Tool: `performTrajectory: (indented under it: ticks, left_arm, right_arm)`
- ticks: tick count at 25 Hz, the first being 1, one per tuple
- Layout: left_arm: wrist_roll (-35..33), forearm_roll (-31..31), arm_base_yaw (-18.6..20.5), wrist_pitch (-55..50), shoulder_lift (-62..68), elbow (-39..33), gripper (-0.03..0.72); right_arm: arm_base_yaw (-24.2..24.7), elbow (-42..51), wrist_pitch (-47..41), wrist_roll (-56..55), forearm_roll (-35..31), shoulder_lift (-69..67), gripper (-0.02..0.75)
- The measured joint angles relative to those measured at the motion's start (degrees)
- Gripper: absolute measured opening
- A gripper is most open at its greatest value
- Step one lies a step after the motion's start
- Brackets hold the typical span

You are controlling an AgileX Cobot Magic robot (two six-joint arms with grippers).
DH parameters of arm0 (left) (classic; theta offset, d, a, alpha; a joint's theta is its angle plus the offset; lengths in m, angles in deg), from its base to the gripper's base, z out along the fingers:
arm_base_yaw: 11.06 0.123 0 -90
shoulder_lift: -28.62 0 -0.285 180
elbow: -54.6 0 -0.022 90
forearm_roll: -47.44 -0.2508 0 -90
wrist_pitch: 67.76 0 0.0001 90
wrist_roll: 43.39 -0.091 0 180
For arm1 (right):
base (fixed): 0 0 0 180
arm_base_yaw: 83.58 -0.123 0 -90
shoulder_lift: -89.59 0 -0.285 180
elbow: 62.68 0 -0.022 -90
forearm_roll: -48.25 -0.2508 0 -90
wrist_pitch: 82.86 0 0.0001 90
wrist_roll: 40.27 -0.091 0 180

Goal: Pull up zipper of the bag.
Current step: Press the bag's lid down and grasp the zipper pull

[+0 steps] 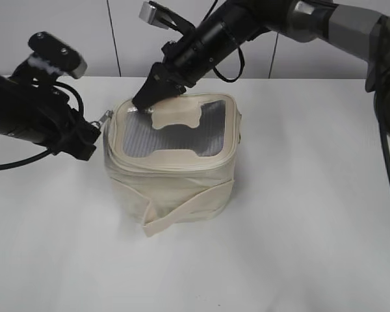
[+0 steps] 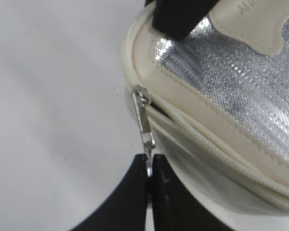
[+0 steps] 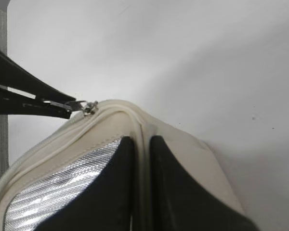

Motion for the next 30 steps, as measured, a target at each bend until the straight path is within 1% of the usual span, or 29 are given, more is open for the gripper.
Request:
performTrajectory:
  ticks: [3,6,14,18,22,27,30]
  left_arm:
    - [0.5,0.2,0.2,-2.2,-2.3,-1.9,-0.008]
    - [2.8,-0.2,0.3,-3.5,-4.5,-3.1,-0.008]
    - [5.2,-1.3,0.3,-3.5,-11.6,-3.9,-0.008]
    - [8.5,-1.4,0.3,-3.6,-11.9,-4.0,-0.008]
    - [9.0,-1.6,0.3,-6.6,-11.9,-4.0,-0.008]
    - [9.2,-3.3,0.3,-10.1,-11.9,-3.9,-0.008]
    - [9.4,-3.4,0.3,-9.3,-12.0,-3.9,-0.008]
  right_arm:
    - [-0.2,0.0,-0.5,-0.5,-0.1,0.0,0.073]
    - [-0.5,0.0,-1.0,-1.5,-0.3,0.0,0.073]
    - [-0.7,0.0,-1.8,-3.7,-0.6,0.0,0.073]
    - [-0.8,0.0,-1.9,-3.8,-0.7,0.0,0.071]
    - [-0.9,0.0,-1.9,-4.8,-1.0,0.0,0.071]
    - [-1.0,0.0,-2.2,-5.4,-1.3,0.0,0.070]
    - [-1.1,0.0,-2.2,-5.5,-1.2,0.0,0.068]
